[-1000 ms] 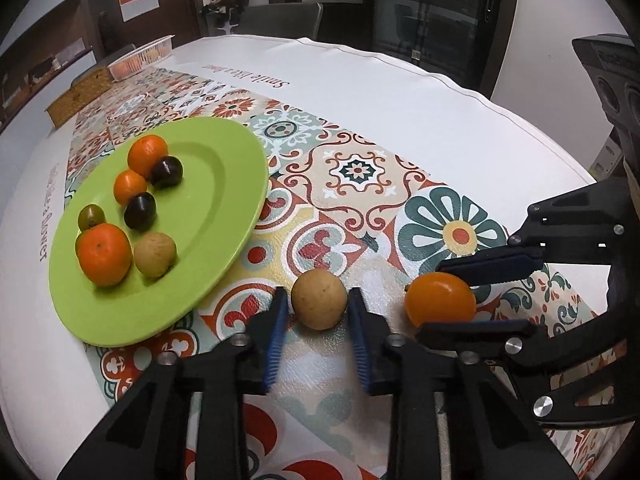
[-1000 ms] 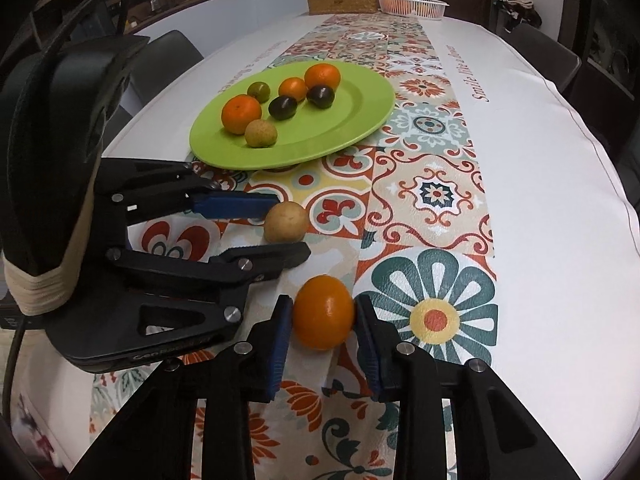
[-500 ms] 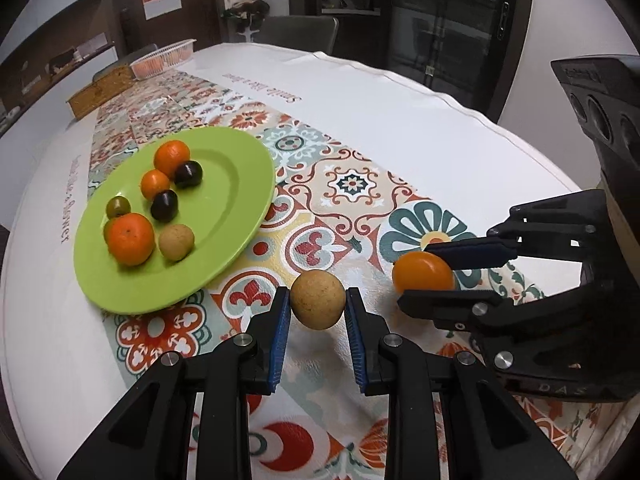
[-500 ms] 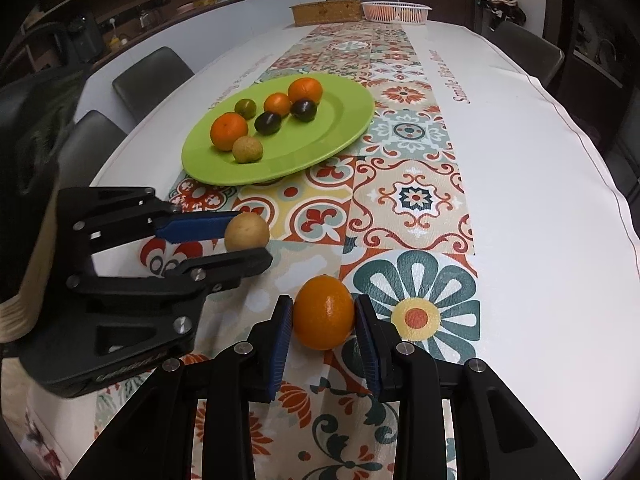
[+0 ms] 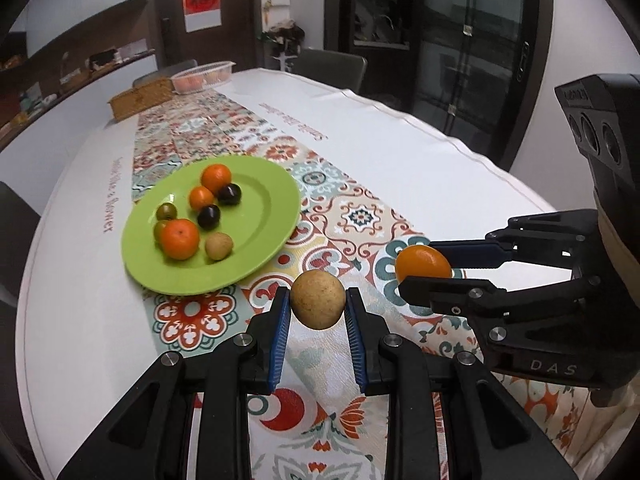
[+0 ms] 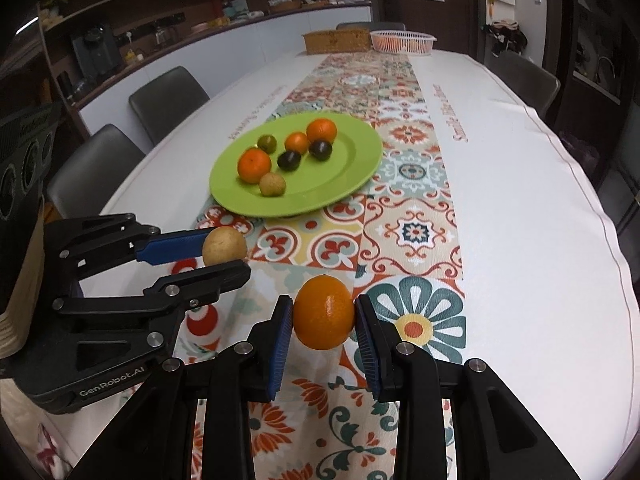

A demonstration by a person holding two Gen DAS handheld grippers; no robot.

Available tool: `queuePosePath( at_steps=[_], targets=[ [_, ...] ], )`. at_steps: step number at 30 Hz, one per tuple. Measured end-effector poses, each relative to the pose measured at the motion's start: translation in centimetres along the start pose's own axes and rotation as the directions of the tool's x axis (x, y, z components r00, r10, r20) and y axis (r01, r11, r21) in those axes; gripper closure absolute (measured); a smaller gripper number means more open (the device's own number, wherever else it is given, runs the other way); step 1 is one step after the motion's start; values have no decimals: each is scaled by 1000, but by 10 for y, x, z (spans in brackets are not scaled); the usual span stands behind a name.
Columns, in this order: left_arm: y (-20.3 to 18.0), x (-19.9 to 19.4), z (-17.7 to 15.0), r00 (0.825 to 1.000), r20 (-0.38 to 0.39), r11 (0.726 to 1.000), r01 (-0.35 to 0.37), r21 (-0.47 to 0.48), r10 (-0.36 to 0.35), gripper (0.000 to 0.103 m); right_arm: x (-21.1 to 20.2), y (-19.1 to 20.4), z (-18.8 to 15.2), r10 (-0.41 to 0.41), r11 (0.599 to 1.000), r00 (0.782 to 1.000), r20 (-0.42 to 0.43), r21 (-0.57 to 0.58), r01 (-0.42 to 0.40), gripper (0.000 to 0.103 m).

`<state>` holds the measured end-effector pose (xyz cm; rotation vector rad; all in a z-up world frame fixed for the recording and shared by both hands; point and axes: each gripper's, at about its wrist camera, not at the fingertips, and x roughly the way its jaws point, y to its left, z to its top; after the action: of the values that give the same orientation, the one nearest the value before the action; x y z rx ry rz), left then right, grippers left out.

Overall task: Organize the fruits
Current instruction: 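Lift and carry both held fruits over the green plate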

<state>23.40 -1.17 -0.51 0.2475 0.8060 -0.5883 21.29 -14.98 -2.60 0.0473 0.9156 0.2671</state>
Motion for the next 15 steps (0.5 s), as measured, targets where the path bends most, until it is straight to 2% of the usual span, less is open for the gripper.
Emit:
queuePosePath(
  at_steps=[15],
  targets=[
    [9, -28, 15, 995, 55, 994, -75, -83, 80, 76, -22, 8, 28, 41, 999, 996, 77, -37, -38, 70]
  ],
)
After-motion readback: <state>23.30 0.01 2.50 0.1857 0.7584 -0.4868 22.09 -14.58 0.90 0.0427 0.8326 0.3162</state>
